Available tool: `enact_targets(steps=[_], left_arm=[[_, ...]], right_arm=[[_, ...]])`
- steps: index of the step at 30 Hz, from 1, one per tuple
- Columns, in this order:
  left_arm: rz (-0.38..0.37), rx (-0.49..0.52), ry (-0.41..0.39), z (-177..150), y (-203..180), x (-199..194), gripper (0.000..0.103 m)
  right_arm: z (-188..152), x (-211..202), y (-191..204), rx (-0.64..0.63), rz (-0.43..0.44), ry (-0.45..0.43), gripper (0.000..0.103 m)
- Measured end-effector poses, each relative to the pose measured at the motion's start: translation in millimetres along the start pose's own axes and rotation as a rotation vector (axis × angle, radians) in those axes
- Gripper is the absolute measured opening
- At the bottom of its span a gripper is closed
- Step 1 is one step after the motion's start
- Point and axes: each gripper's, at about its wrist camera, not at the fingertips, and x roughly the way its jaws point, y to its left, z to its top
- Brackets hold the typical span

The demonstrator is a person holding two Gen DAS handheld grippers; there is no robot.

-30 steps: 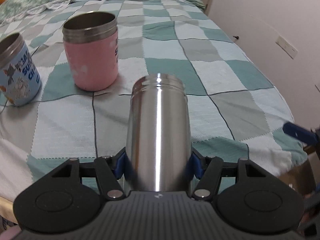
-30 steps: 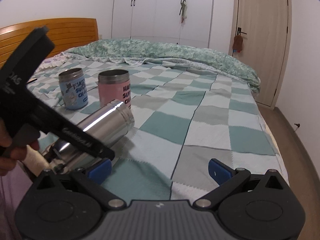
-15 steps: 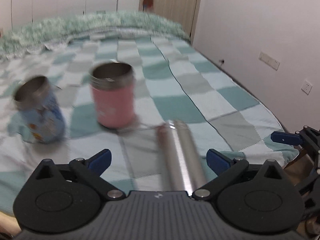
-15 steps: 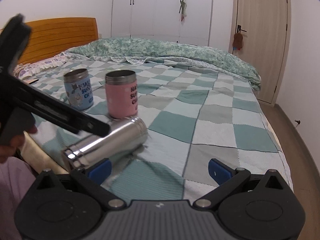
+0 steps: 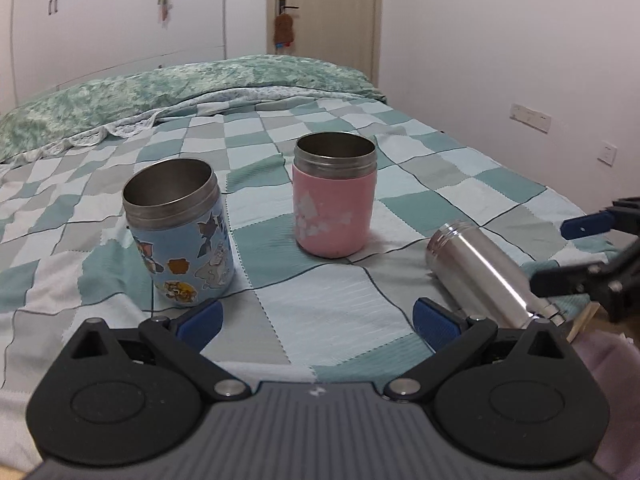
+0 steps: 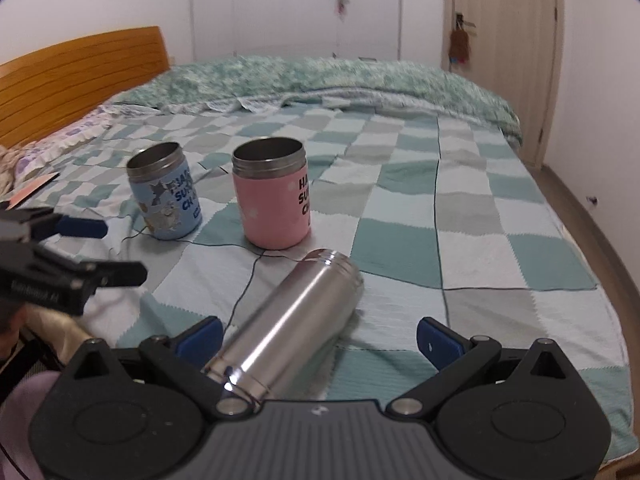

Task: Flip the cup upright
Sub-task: 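Close the right gripper around the silver bottle's body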

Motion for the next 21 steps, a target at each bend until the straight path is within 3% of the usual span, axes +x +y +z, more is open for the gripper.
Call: enact_targets(steps=[12, 21], left_arm=[[-0.094, 0.047, 0.005, -6, 21, 39, 0.103], [-0.113, 0.04, 0.01, -7, 28, 53, 0.103]], right_arm=[[33, 73, 11, 0.102, -0.103, 0.23, 0.103], [50, 117, 3, 0.209, -0.129, 0.373, 0.103]])
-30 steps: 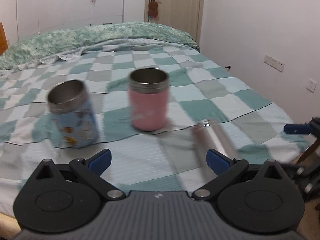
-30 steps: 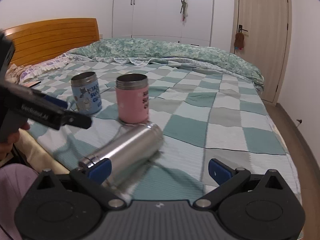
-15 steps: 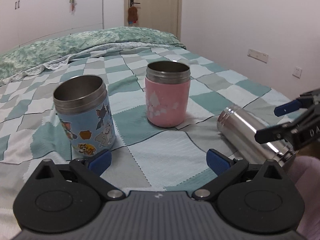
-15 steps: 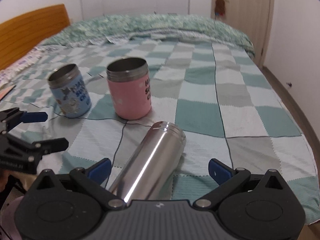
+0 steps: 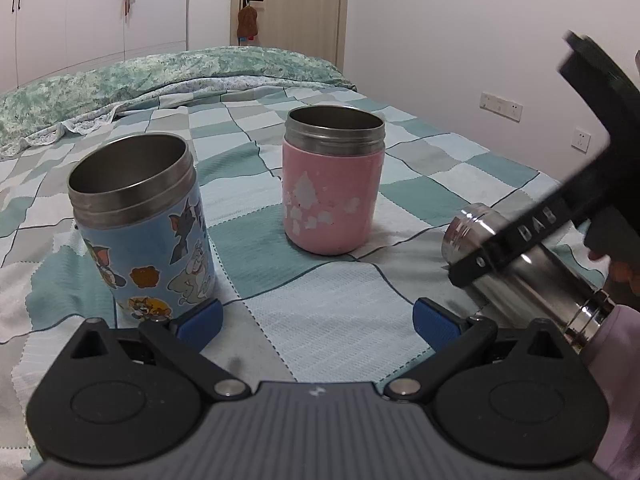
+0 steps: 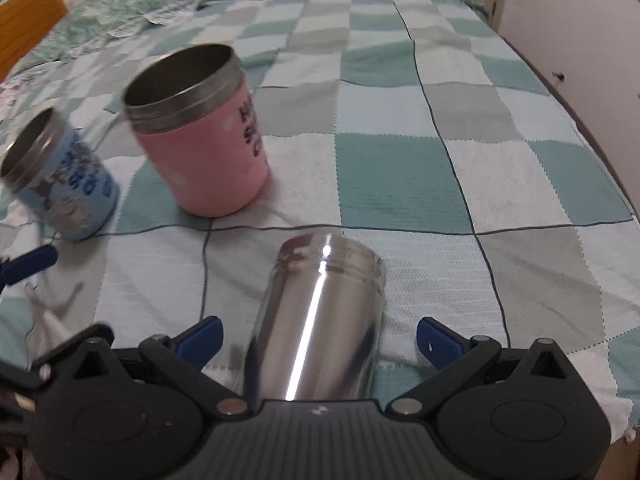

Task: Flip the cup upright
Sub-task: 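Lift the silver bottle with the right gripper and rotate it upright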

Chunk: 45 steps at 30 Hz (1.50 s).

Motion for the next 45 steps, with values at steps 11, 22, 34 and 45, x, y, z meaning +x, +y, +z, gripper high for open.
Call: enact_targets(steps=[11, 22, 34, 45], left_arm=[[0.006, -0.021, -0.013, 0, -1, -4, 0.103], [-0.001, -0.042, -0.061, 15, -24, -17, 0.103], [0.085, -0.128, -0.089, 43, -48, 3, 0.103], [0.154, -0.104, -0.062, 55, -52, 44, 0.103]], right_arm=[[8, 5, -21, 0.08, 0.165, 0.044, 0.063], [-22, -93, -44, -0.04, 0.218, -0.45, 0.061], [21, -78, -73, -0.122, 0.094, -0.877, 0.061], [26, -27, -79, -0.185, 0.101, -0.9, 0.061]])
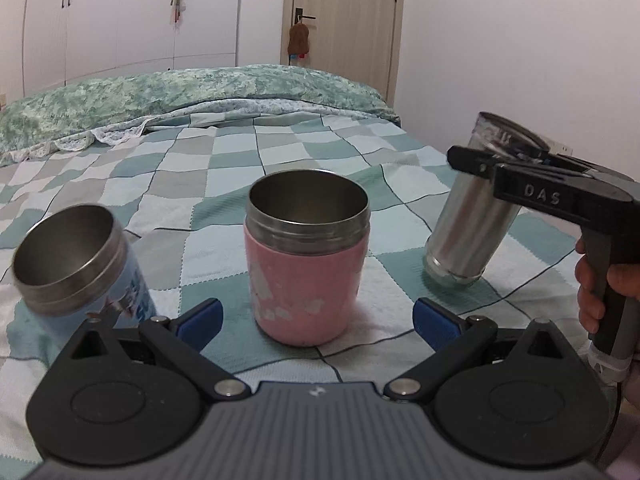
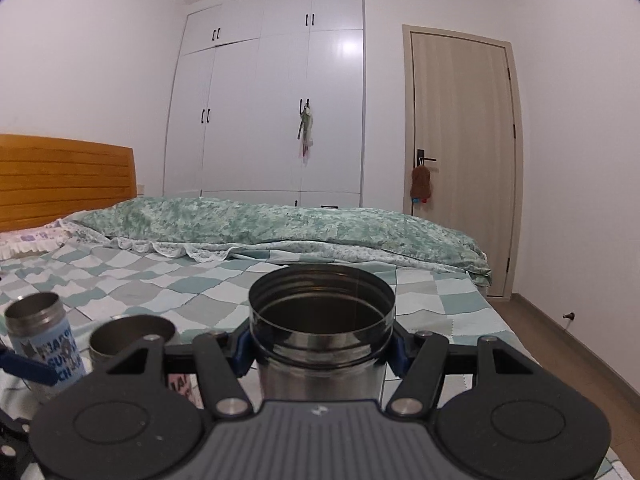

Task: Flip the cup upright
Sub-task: 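Lift the silver bottle with the right gripper and rotate it upright, then lower the upright bottle onto the quilt beside the pink cup, open right gripper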

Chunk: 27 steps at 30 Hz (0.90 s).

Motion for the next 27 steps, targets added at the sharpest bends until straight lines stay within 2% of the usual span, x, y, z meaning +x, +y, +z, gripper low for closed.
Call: enact_targets(steps=[3, 5, 11, 13, 15, 22, 24, 27], left_arm=[[-0.006, 0.024, -0.002, -3, -7, 8, 0.103], [-0.009, 0.036, -0.002, -5, -10, 12, 0.103], [-0.01, 0.053, -0.002, -6, -17, 19, 0.103], [-0.01, 0.055, -0.001, -5, -17, 20, 0.103], [-0.011, 0.057, -0.007, -5, -16, 18, 0.103], [-0.002, 0.06, -0.046, -5, -21, -10, 0.103], [0.001, 0.059, -0.063, -6, -24, -25, 0.103], [0.0, 0.058, -0.088, -11, -28, -52, 0.103]], right_arm=[[-16, 12, -2, 0.01, 0.01, 0.027, 0.061], [-24, 9, -3, 0.006, 0.017, -0.013, 0.061], [-24, 8, -3, 0.007, 0.018, -0.013, 0.061], [-23, 10, -5, 0.018, 0.013, 0.013, 0.063], [-22, 9, -6, 0.028, 0.006, 0.019, 0.079], [-12, -23, -8, 0.05, -0.004, -0.015, 0.091], [-8, -41, -7, 0.05, -0.002, -0.023, 0.1], [-1, -74, -5, 0.05, 0.007, -0.031, 0.103]])
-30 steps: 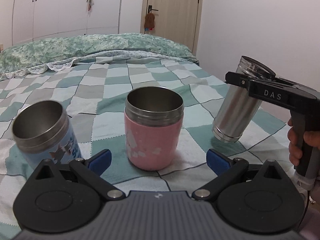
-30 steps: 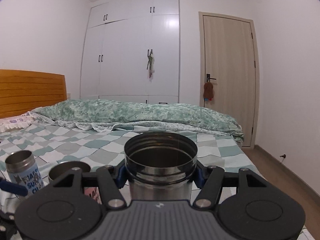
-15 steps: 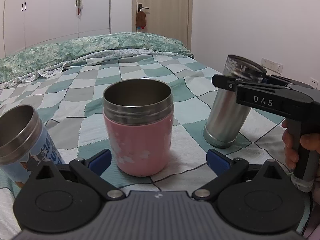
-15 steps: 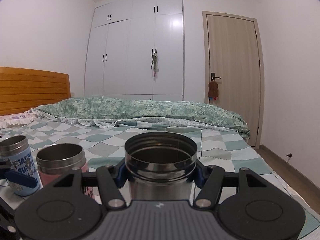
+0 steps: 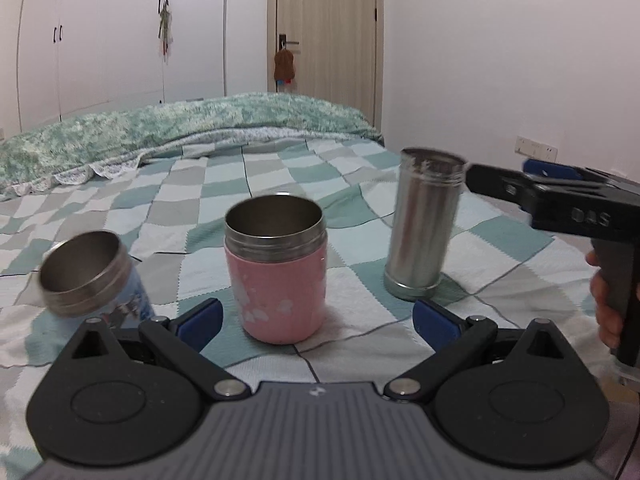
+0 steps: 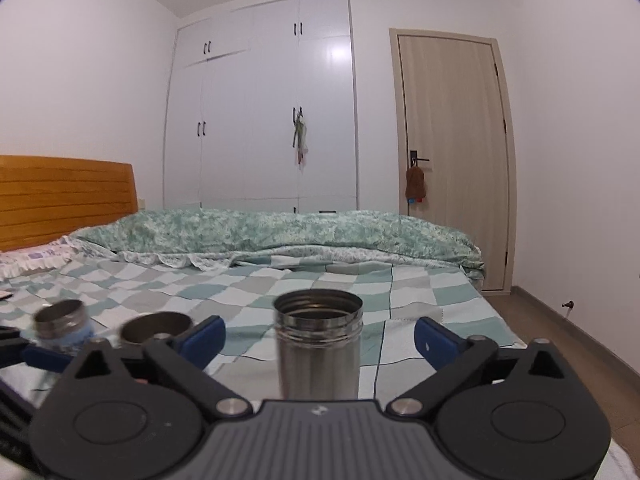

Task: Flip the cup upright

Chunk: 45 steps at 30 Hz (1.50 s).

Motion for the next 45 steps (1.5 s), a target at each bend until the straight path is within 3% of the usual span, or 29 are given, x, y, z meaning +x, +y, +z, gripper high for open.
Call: enact_targets(steps=[7, 15, 23, 29, 45], left_arm=[[0.024, -0.022, -0.042, -19, -5, -60, 0.103], [0.073, -0.087, -0.064, -64, -6, -101, 0.103], [0.118, -0.129, -0.111, -98, -6, -105, 0.103], [0.218, -0.076, -0.22, -122, -17, -103, 0.103], [0.245, -0.082, -0.284, -128, -20, -110, 0.103]], right_arm=[[-7, -79, 14, -0.018, -0.003, 0.023, 0.103], [-51, -133, 29, -0.015, -0.021, 0.068, 0.103], [-91, -152, 40, -0.091, -0.076, 0.051, 0.103], [-100, -155, 41, -0.097, -0.088, 0.028, 0.103], [-104, -159, 42, -0.102, -0.11, 0.008, 0.103]])
